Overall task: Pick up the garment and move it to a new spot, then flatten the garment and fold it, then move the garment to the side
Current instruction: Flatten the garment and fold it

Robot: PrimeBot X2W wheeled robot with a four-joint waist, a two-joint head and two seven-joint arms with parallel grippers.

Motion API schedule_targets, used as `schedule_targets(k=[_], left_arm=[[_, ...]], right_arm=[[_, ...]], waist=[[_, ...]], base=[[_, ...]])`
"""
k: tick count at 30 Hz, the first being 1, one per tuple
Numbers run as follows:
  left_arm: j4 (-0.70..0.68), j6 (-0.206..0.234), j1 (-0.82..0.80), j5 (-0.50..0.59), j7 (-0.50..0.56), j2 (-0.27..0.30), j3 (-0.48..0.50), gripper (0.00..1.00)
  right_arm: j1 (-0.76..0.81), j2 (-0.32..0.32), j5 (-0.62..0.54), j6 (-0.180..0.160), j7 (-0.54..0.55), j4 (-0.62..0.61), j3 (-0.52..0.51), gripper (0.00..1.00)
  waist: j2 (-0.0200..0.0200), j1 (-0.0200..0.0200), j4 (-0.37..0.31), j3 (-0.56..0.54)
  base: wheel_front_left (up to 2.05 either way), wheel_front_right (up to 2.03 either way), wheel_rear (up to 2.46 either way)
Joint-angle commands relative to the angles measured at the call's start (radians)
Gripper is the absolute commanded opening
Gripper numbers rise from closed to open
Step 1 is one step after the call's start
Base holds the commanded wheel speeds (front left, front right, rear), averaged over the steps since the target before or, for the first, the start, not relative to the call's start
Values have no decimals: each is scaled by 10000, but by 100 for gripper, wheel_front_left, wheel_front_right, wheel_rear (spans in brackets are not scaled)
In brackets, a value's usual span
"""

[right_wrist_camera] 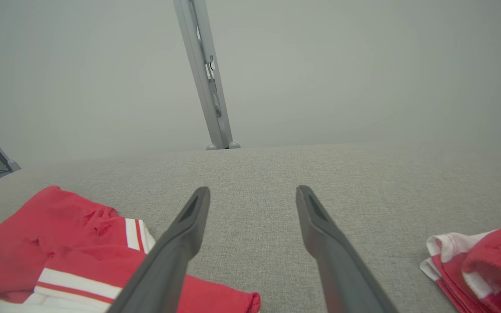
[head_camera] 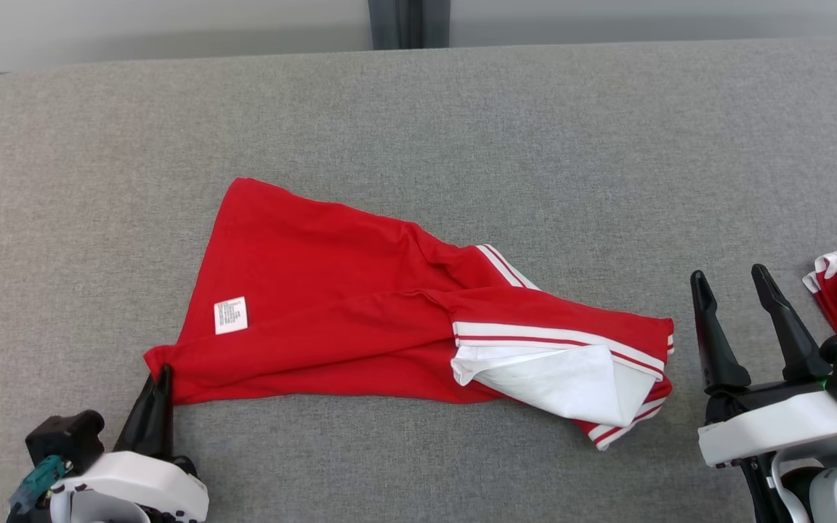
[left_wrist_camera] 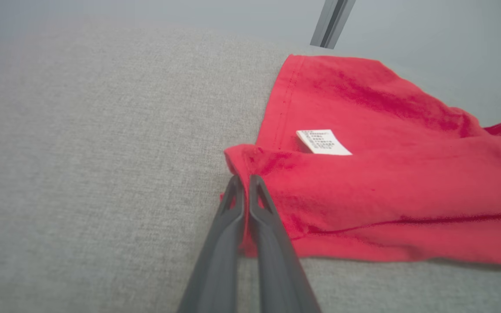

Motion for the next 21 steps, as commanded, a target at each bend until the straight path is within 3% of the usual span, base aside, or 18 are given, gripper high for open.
schedule_targets(k=[1,2,3,9,14,21], left_arm=[[111,-94,107,-33,-28,-77,131,21],[145,-170,89,-22,-29,-172,317,80],[155,-252,71,-65,-29,-275,524,100],[81,-499,159,15,-29,-780,1424,100],[-604,-261,236,406,-30,-900,2062,100],[-2013,-50,-25,1214,-31,-800,2155,100]], right_arm=[[47,-43,34,-4,-1,-18,-54,100],[89,-41,55,-4,9,0,-72,100],[120,-41,68,-4,24,9,-85,100],[152,-41,97,-4,80,-34,-157,100],[240,-41,112,-4,160,-87,-293,100],[334,-43,96,-4,151,-91,-379,100]], waist=[[0,0,13,-28],[0,0,26,-64],[0,0,40,-91],[0,0,151,-325],[0,0,231,-647],[0,0,220,-1020]], base=[[0,0,0],[0,0,0],[0,0,0],[0,0,0],[0,0,0],[0,0,0]])
